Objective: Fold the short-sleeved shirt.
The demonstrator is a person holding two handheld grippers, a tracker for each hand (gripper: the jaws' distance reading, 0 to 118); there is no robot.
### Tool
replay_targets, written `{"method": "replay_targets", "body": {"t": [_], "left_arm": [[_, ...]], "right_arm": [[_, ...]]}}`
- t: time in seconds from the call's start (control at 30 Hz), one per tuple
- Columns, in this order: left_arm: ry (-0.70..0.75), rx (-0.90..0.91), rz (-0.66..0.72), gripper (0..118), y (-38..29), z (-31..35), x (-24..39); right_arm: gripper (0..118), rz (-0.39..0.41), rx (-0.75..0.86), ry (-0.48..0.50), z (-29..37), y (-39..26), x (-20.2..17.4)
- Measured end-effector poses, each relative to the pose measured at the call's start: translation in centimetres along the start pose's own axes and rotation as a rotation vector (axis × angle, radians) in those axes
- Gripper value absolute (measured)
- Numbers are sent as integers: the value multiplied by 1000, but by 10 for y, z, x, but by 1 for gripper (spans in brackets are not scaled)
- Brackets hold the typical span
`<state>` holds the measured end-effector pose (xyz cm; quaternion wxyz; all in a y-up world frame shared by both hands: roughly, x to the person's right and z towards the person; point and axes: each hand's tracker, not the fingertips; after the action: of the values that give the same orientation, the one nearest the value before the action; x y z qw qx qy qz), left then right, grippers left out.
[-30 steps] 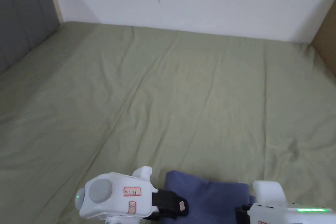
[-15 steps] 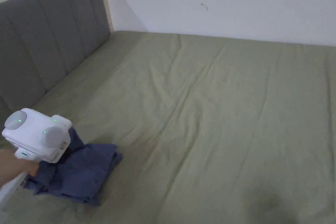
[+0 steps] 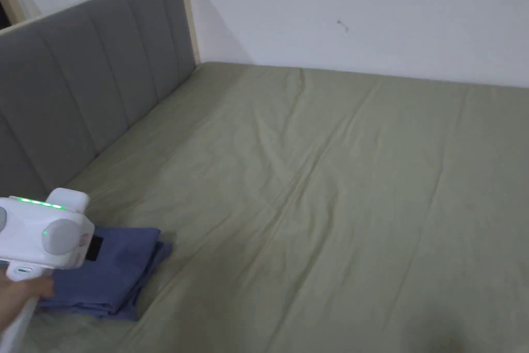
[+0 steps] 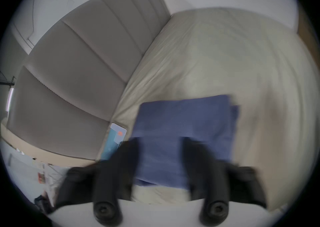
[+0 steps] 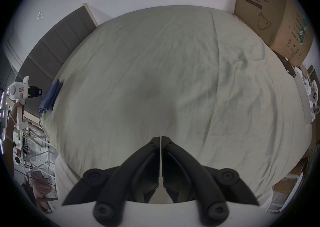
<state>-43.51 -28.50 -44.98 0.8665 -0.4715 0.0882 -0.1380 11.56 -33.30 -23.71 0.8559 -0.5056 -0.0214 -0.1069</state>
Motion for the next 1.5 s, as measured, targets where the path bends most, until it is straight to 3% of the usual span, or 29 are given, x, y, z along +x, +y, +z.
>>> {"method": "replay_targets", "body": {"t": [0.1,0.2,0.33,0.47,0.53,0.6,0.67,0.83,0.97,1.5], "left_arm": [[-93,78,44,0,-17,41,34],[-190,188,128,0,-45,88,74],[-275,255,95,0,-71,139,118],[-306,366,186,0,-89,194,140],[-367,422,150,0,-96,213,146],[-303,471,132,0,-103,230,154],[-329,518,154,0,-110,251,159],[-309,725,150,0,-129,307,171],[-372,784,172,0,-128,338,174],[-393,904,161,0,-128,375,215]], "right_arm": [[2,35,37,1,12,-3,-10],[2,30,84,10,26,-8,-14],[2,43,163,29,51,-10,-17],[2,61,302,1,80,-13,-20],[2,55,374,-8,96,-15,-22],[2,91,454,-45,111,-17,-25],[2,119,524,-77,127,-18,-29],[2,114,644,-71,160,-21,-32],[2,202,766,-204,185,-30,-40],[2,126,925,-268,235,-36,-31]]}}
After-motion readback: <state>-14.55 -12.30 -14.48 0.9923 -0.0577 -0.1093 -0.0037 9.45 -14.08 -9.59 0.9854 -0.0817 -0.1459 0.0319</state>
